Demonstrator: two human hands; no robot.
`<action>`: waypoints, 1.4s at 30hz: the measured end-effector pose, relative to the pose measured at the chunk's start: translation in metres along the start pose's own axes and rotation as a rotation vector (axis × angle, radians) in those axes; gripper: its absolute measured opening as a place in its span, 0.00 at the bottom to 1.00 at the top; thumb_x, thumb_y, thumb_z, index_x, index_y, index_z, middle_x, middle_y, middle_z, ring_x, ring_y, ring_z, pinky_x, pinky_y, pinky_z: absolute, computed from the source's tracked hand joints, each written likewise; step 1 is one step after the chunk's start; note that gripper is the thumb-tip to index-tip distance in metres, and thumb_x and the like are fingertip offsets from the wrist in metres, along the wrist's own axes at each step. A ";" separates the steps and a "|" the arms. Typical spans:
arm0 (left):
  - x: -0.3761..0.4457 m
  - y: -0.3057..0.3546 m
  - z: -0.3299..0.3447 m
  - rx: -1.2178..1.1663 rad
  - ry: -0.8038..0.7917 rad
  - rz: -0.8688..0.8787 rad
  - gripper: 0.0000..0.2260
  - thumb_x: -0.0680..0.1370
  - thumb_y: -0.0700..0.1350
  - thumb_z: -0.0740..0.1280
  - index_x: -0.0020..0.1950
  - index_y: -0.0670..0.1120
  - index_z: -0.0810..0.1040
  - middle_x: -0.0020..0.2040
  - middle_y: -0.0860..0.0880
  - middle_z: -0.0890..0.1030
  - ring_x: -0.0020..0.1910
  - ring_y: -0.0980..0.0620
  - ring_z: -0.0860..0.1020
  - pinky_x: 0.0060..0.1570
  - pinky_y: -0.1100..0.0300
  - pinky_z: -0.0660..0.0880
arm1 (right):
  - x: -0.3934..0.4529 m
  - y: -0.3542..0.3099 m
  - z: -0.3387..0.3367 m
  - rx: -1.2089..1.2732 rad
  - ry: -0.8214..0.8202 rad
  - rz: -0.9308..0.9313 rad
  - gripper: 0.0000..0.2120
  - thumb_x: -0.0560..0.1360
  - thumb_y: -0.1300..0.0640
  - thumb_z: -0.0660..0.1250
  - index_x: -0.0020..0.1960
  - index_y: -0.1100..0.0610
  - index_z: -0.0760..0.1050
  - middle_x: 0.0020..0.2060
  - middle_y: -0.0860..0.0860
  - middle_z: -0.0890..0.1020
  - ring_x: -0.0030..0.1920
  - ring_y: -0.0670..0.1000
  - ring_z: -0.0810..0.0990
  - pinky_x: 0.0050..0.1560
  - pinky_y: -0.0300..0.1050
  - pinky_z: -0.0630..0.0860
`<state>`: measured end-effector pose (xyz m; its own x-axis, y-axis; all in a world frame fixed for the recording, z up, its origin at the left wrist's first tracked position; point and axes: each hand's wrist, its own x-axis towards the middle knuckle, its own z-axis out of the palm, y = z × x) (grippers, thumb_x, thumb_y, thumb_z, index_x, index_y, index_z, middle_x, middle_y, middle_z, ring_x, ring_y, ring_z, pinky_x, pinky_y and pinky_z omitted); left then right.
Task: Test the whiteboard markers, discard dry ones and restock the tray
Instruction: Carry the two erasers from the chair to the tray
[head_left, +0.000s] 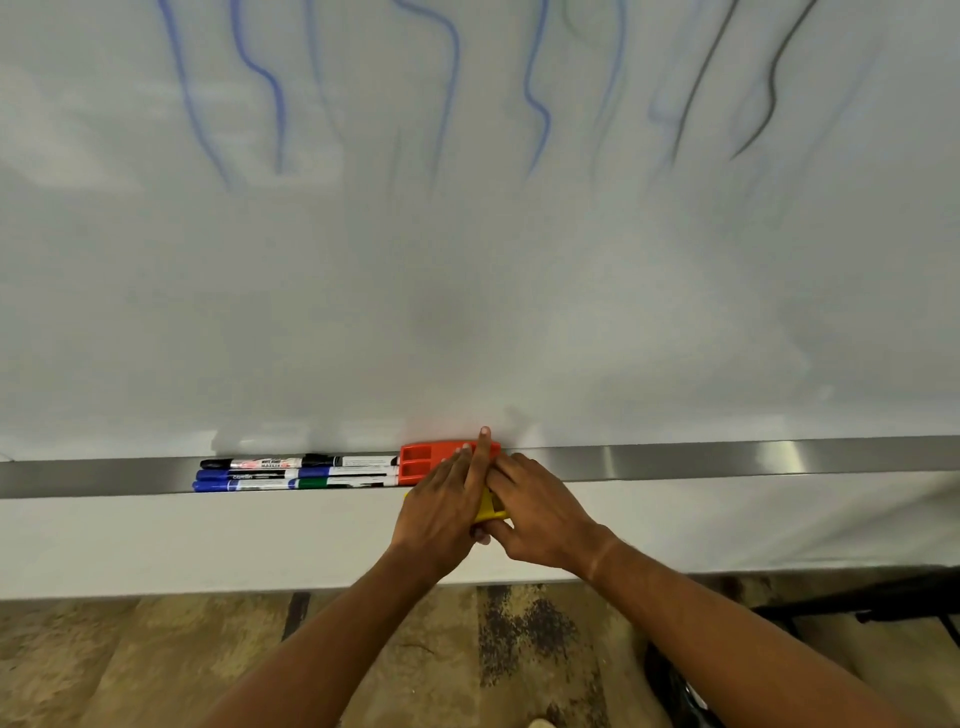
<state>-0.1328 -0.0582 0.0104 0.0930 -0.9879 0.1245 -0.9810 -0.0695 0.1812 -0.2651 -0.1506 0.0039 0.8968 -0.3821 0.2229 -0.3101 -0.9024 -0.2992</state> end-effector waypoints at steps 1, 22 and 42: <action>0.002 0.000 0.002 -0.002 0.002 -0.002 0.55 0.66 0.54 0.76 0.75 0.47 0.37 0.72 0.43 0.67 0.71 0.46 0.66 0.63 0.55 0.69 | -0.002 0.003 0.000 -0.001 0.008 0.010 0.28 0.70 0.45 0.67 0.66 0.57 0.70 0.59 0.52 0.76 0.57 0.52 0.74 0.60 0.48 0.72; -0.002 -0.015 0.011 0.102 -0.080 -0.145 0.49 0.70 0.74 0.51 0.77 0.42 0.41 0.77 0.41 0.42 0.76 0.43 0.43 0.74 0.48 0.46 | -0.026 0.076 -0.012 -0.056 0.133 0.277 0.28 0.66 0.50 0.75 0.62 0.59 0.72 0.54 0.57 0.77 0.52 0.59 0.77 0.51 0.51 0.76; -0.006 -0.020 0.017 0.092 -0.088 -0.156 0.48 0.71 0.73 0.51 0.76 0.42 0.36 0.76 0.43 0.38 0.76 0.45 0.40 0.71 0.53 0.37 | -0.029 0.087 -0.003 -0.189 0.075 0.328 0.29 0.62 0.54 0.79 0.60 0.60 0.75 0.53 0.57 0.79 0.52 0.58 0.77 0.50 0.52 0.77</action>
<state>-0.1164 -0.0537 -0.0110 0.2338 -0.9721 0.0158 -0.9676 -0.2311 0.1016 -0.3186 -0.2185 -0.0257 0.7167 -0.6640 0.2132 -0.6357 -0.7477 -0.1916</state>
